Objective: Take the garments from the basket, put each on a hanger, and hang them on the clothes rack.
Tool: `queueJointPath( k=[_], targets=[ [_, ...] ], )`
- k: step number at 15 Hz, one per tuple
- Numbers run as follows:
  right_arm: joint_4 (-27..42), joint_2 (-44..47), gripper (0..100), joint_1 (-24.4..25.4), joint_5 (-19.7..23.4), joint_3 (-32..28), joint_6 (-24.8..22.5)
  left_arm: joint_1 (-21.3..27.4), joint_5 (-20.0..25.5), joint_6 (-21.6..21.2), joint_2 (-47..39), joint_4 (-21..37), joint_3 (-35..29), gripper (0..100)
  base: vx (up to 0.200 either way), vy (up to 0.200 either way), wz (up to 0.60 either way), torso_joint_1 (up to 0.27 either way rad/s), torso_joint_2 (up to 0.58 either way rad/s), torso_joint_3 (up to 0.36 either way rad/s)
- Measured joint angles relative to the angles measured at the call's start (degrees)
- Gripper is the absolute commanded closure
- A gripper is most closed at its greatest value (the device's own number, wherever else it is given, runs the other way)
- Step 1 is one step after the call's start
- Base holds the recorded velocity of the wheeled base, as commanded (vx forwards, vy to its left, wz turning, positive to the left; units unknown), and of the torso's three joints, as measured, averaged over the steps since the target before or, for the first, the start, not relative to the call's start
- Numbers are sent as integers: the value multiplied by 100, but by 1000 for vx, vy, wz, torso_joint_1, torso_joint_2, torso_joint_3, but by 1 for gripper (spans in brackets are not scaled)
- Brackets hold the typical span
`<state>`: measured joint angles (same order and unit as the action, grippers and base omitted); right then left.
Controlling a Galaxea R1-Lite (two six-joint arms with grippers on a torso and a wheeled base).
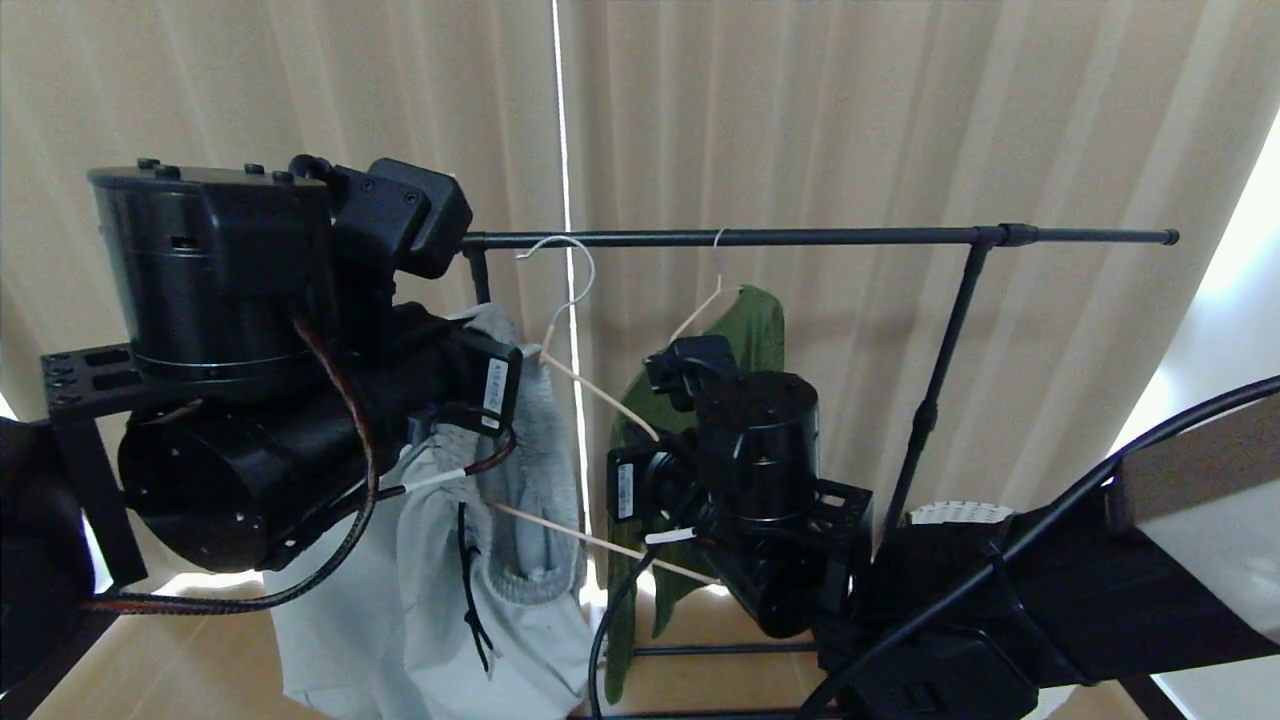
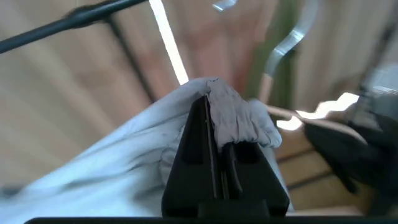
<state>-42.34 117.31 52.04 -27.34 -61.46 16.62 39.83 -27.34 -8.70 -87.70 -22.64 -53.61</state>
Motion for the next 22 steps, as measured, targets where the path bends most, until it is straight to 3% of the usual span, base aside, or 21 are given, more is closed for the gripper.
queueJointPath(
  k=[2,4,12,13,15,20,22],
  targets=[
    [20,-74,100,-76,0,13,-91,5,681,-57,115,0,210,100,0,0,0,0,0,0],
    [27,-196,100,-168,6,22,-162,-52,1073,-178,250,-13,450,100,0,0,0,0,0,0],
    [0,-625,100,-212,-5,129,-162,-69,1204,-210,394,-23,767,100,0,0,0,0,0,0],
    [0,-658,100,-213,-7,144,-160,-66,1207,-210,400,-29,769,0,0,0,0,0,0,0],
    [-6,-701,100,-216,-11,188,-157,-59,1259,-213,418,-29,773,0,0,0,0,0,0,0],
    [-11,-951,100,-351,-11,395,-223,-56,2119,-295,741,-35,948,0,0,0,0,0,0,0],
    [-11,-1106,100,-496,-11,540,-239,-69,2185,-473,962,-43,1114,0,0,0,0,0,0,0]
  ],
)
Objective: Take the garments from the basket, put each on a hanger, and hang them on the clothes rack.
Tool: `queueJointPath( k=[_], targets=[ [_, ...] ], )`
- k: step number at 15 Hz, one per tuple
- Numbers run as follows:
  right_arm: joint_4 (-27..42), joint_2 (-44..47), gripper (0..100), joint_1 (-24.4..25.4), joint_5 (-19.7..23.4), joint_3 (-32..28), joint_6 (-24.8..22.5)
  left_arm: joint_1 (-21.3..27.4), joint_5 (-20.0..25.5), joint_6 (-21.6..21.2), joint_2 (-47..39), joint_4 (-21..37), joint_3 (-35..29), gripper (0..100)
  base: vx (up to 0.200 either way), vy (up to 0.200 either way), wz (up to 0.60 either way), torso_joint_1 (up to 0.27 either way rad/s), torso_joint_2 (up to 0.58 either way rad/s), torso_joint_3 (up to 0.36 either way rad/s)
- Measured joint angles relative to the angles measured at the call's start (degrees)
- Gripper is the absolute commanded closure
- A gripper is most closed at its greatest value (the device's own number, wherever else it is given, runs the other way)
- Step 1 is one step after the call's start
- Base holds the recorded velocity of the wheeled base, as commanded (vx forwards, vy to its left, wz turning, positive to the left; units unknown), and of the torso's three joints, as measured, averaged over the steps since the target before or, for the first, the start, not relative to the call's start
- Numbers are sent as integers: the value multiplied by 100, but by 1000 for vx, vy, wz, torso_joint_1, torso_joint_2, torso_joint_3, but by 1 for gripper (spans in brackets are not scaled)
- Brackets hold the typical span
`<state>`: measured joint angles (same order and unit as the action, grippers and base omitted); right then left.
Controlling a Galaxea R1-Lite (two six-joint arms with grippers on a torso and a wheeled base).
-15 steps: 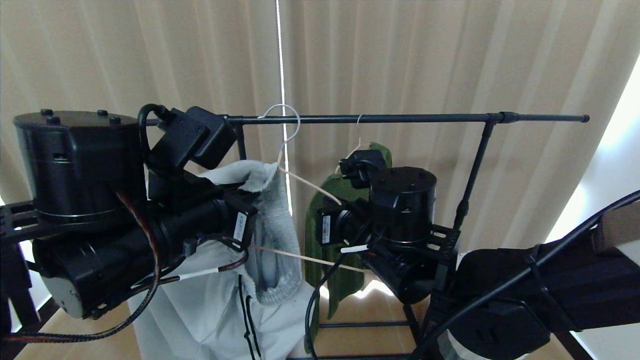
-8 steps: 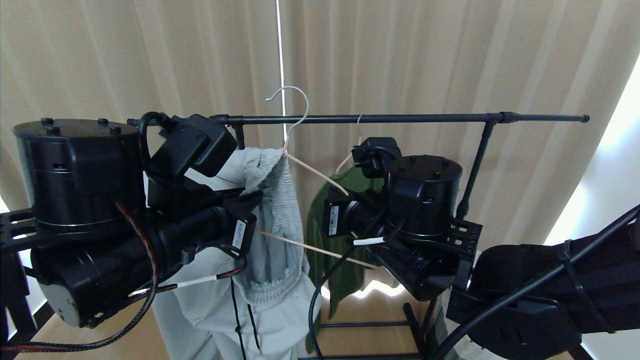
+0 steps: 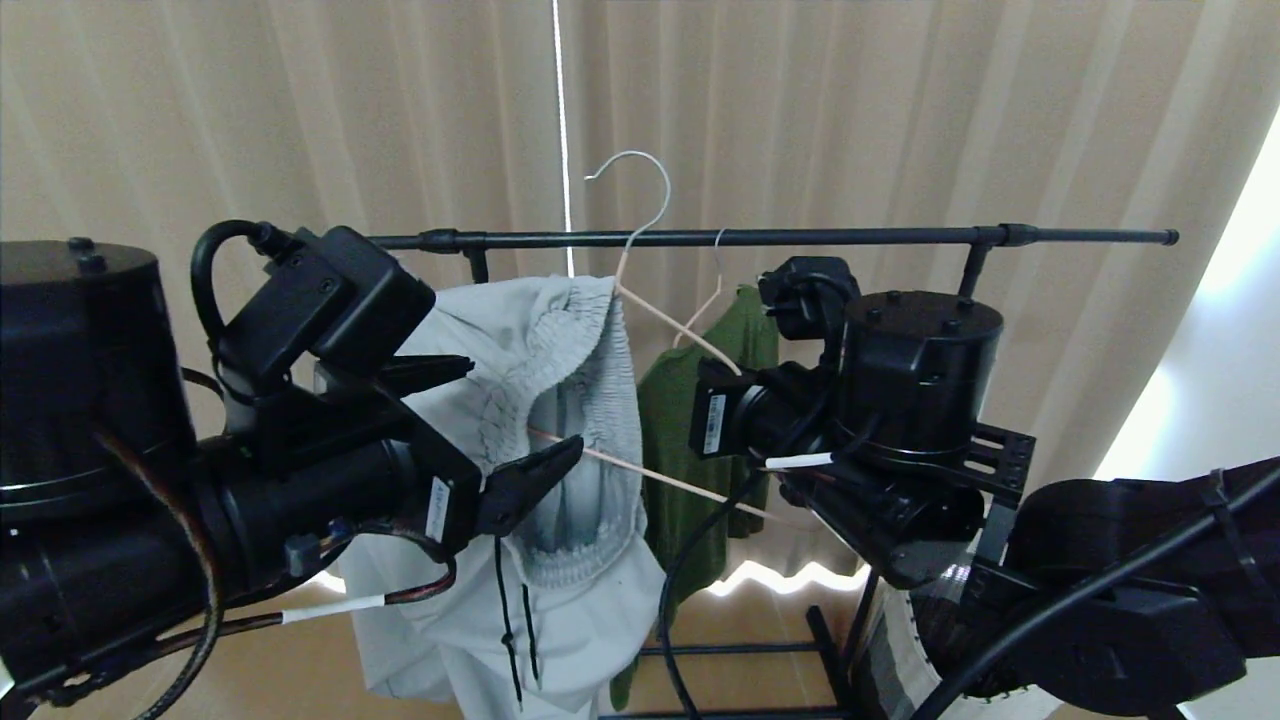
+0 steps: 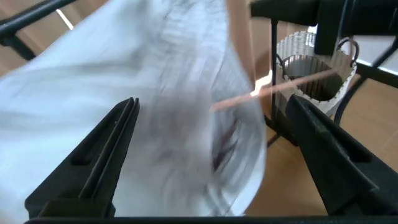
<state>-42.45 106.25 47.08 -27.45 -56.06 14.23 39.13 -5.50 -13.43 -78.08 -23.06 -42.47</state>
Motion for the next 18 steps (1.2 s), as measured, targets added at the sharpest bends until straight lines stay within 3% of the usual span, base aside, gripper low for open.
queueJointPath(
  k=[6,11,14,18],
  targets=[
    [0,-785,100,-500,178,968,-252,-46,0,-273,441,-224,384,0,0,0,0,0,0,0],
    [-11,-1519,100,-1125,1375,1491,-1143,-188,46,-1321,358,-488,188,0,0,0,0,0,0,0],
    [-16,-1631,100,-1214,1694,1521,-1246,-171,738,-1506,208,-488,-5,0,0,0,0,0,0,0],
    [-184,-1629,100,-1228,1831,1506,-1575,-176,895,-1822,-163,-488,-380,0,0,0,0,0,0,0]
  ],
)
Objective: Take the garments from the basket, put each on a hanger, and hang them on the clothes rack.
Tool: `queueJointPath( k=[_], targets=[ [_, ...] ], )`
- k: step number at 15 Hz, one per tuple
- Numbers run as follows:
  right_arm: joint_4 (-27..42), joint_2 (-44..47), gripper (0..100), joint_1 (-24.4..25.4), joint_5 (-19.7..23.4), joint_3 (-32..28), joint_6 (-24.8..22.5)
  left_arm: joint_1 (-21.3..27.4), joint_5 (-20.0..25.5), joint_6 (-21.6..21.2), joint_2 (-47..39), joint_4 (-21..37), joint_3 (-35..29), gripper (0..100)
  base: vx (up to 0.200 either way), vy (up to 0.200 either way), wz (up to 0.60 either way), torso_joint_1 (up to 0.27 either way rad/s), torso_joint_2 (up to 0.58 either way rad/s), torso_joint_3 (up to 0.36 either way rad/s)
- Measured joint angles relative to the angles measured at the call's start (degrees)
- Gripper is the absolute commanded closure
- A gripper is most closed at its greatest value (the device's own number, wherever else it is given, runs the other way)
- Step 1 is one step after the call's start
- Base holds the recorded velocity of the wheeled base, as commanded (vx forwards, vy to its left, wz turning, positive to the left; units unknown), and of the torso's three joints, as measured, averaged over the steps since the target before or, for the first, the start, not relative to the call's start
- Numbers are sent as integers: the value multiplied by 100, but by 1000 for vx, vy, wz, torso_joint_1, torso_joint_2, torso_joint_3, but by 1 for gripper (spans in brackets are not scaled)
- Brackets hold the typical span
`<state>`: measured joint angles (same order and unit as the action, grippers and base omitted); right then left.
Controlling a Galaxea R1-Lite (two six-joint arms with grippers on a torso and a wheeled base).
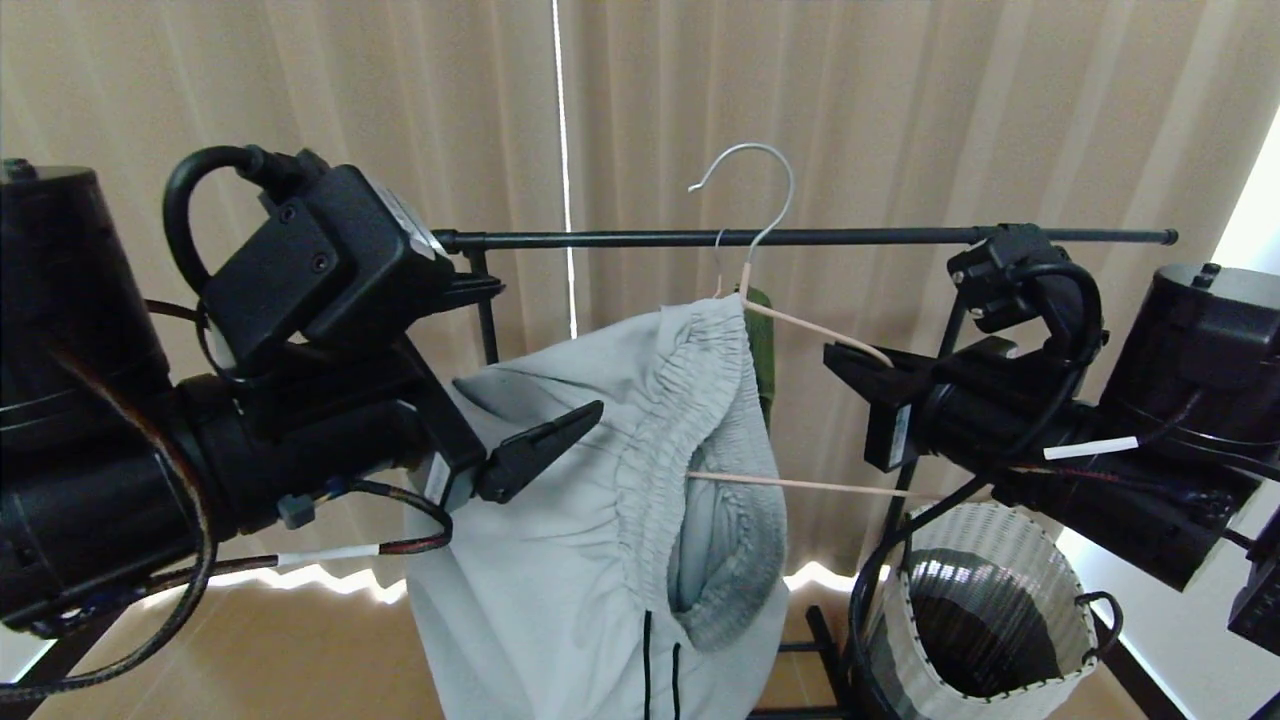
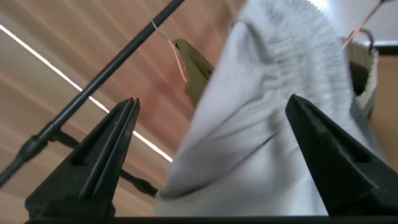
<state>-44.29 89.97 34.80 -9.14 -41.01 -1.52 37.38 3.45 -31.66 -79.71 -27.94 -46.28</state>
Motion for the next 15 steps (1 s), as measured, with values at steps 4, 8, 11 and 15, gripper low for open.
queueJointPath(
  k=[4,8,11,15],
  targets=[
    [-724,210,100,9,349,69,-305,-85,-45,-435,-396,-2,-166,0,0,0,0,0,0,0],
    [-990,313,100,17,641,228,-413,-100,-59,-439,-680,-5,-521,0,0,0,0,0,0,0],
    [-994,322,100,26,705,289,-413,-138,-48,-439,-822,-6,-568,0,0,0,0,0,0,0],
    [-1037,300,100,30,919,352,-413,-180,-44,-441,-884,-9,-494,100,0,0,0,0,0,0]
  ],
)
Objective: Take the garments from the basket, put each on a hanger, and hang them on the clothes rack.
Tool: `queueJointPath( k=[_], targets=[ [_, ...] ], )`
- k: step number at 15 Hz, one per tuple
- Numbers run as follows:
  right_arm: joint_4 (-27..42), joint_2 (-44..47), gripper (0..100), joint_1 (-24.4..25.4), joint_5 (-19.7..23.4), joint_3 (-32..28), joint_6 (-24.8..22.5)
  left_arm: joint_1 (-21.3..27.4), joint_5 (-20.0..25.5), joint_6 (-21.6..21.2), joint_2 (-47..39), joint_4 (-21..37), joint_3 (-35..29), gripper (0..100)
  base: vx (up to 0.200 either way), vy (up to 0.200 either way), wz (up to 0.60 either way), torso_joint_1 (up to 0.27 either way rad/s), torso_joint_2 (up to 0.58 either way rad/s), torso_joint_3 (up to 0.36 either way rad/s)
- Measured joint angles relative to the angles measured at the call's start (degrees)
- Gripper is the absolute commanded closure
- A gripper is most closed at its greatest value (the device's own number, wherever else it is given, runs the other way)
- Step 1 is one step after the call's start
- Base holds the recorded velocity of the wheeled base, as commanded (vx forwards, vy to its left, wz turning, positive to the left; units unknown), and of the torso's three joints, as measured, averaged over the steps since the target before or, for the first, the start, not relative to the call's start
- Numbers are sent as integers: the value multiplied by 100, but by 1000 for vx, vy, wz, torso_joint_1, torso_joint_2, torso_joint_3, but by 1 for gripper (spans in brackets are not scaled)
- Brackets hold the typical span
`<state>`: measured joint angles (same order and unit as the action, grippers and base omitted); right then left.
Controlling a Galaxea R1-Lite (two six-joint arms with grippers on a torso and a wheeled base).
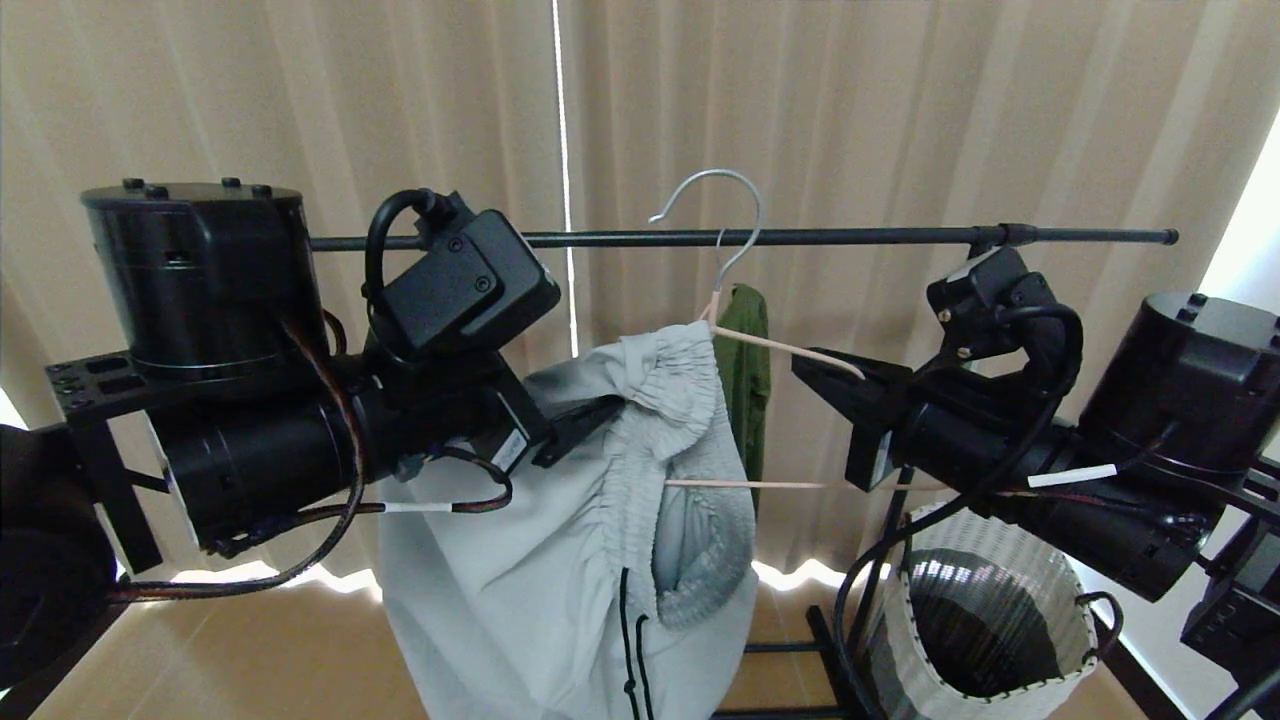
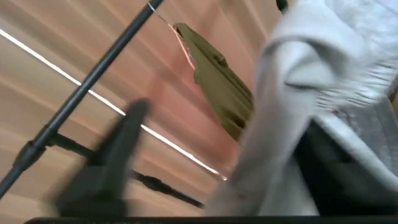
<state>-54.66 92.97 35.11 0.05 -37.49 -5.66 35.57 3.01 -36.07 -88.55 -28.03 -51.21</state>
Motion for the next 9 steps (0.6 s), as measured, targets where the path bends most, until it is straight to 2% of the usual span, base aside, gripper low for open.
queueJointPath(
  k=[4,9],
  targets=[
    [-390,11,100,-5,6,37,-2,-11,0,-6,-6,-20,87,100,0,0,0,0,0,0],
    [-407,6,100,-5,11,48,0,-11,-1,-13,18,-158,213,100,0,0,0,0,0,0]
  ],
)
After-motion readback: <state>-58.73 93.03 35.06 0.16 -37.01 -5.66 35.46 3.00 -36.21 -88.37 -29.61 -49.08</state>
